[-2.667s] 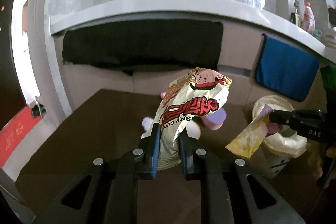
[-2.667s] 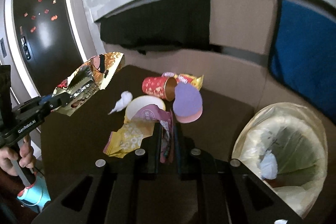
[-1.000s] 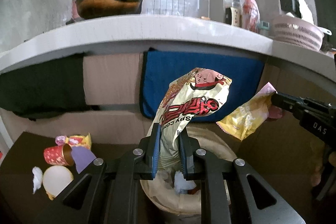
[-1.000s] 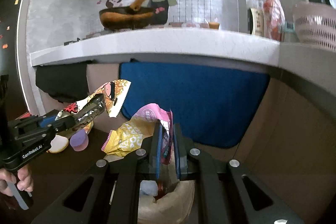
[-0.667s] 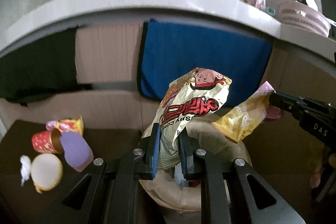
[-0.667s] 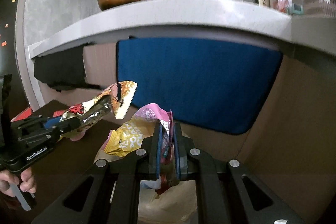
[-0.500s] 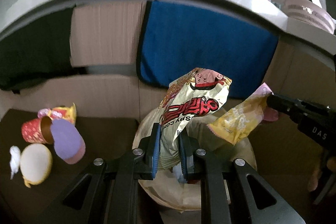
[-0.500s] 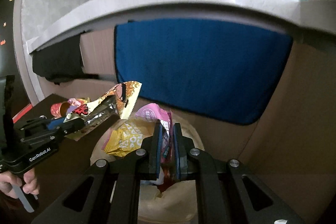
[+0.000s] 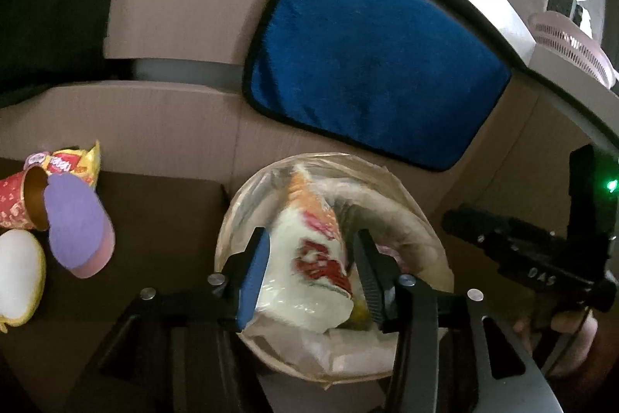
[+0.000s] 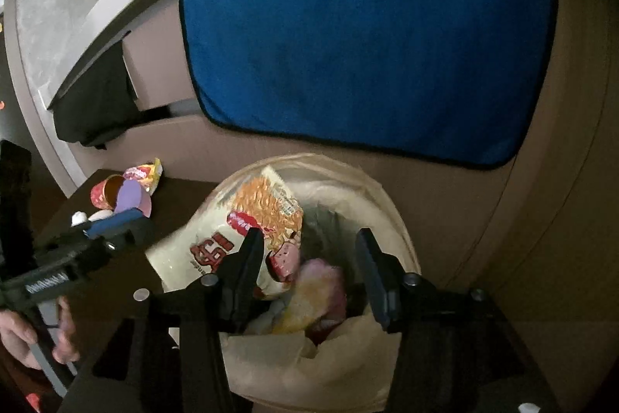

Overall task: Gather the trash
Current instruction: 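Carry both wrappers over the bin and open both grippers to drop them, then grasp the white tissue with the left gripper while the right gripper reaches toward the purple eggplant sponge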

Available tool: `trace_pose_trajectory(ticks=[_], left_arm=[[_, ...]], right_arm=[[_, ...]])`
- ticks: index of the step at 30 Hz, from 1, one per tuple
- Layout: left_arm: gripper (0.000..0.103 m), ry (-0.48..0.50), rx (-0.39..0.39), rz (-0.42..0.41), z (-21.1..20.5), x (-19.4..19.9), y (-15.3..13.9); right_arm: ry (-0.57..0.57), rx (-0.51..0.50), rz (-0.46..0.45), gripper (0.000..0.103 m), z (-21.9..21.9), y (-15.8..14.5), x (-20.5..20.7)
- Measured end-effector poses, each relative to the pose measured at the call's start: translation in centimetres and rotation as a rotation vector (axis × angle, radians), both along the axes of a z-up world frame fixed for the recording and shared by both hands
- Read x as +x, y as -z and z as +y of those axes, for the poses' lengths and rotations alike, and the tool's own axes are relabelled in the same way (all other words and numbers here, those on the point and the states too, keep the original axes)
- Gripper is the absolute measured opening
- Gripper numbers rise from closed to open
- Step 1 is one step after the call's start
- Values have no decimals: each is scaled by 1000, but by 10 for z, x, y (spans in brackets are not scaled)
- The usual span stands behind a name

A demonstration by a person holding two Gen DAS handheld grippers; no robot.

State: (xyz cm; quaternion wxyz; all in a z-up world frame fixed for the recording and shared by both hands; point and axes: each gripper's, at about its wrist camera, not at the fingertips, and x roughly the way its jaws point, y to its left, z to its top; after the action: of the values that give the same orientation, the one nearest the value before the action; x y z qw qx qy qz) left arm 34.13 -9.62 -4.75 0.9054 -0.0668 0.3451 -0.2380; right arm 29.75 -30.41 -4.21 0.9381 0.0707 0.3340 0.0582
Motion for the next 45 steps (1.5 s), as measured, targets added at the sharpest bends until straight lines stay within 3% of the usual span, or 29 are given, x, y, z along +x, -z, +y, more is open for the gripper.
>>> trace_pose_trajectory(ticks=[4,8,16,22,33,37,41,44,45], left_arm=[[46,-71,-1,-3,27,-8,-8],[46,-160,50,-27,70,-19,-17],[46,-379,118,-43,182,-48,-33],[46,-529,56,16,261,-59,-24],[46,-517,-20,143,309,-19,12],[46,-481,29,145,306,8,19],[46,-531,48,212,313,32,37],[37,-552,5,239,318,38,45],[27,-545,5,227,318,37,44]], right_arm=[[-10,4,2,47,10,2,-1],[-23,-21,-9,47,24,-1,-5],[-124,-8,-26,47,71,-11,4],[-207,-9,-52,49,125,-15,8],[-343,-40,9,49,210,5,30],[-359,-50,17,49,224,14,36],[-374,-30,52,49,232,26,44],[-384,-28,61,49,237,30,50],[-389,-23,65,49,238,32,52]])
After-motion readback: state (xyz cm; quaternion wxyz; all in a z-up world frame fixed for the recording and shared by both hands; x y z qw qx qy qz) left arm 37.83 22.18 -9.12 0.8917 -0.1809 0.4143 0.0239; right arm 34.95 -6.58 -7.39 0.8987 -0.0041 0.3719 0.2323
